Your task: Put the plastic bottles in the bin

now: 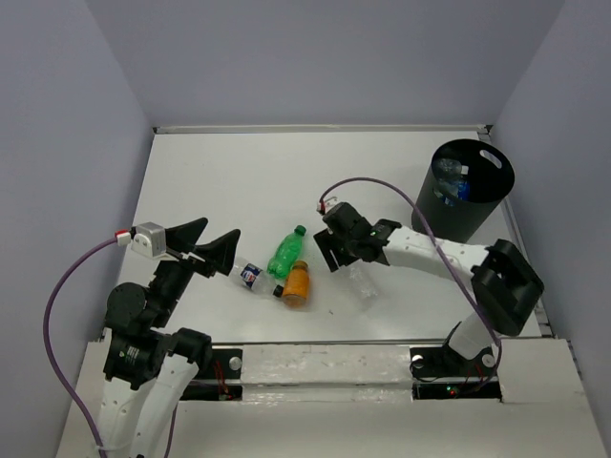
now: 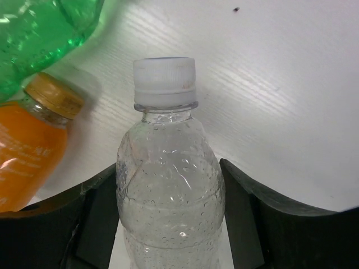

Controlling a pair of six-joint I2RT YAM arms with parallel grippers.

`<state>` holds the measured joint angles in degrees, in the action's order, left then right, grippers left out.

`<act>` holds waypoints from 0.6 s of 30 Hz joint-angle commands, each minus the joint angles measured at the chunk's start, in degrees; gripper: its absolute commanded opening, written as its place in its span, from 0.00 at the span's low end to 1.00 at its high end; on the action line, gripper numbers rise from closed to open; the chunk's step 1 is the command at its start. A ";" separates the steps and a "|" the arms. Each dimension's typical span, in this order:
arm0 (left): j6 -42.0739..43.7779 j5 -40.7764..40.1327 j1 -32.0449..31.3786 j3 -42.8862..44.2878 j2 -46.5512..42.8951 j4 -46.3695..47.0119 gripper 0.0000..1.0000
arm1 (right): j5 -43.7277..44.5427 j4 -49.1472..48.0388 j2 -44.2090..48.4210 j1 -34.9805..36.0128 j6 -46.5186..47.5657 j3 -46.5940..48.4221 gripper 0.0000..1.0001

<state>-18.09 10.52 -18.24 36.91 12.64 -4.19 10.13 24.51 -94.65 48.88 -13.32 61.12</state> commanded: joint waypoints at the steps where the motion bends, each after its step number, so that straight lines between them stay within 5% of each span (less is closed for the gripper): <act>1: 0.51 1.17 0.40 1.24 0.36 2.16 0.99 | 10.51 2.56 12.28 -0.71 1.45 5.75 0.52; 8: 1.12 0.64 0.14 1.85 -1.04 0.85 0.99 | 21.51 -5.62 20.73 -14.58 9.09 18.59 0.52; 18: 1.56 -0.77 -3.64 1.68 -5.17 -0.38 0.99 | 36.19 -36.90 23.38 -36.56 19.91 17.63 0.52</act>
<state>-17.56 9.98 -20.45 36.91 9.13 -5.69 39.99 3.07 -71.94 16.71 0.32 79.64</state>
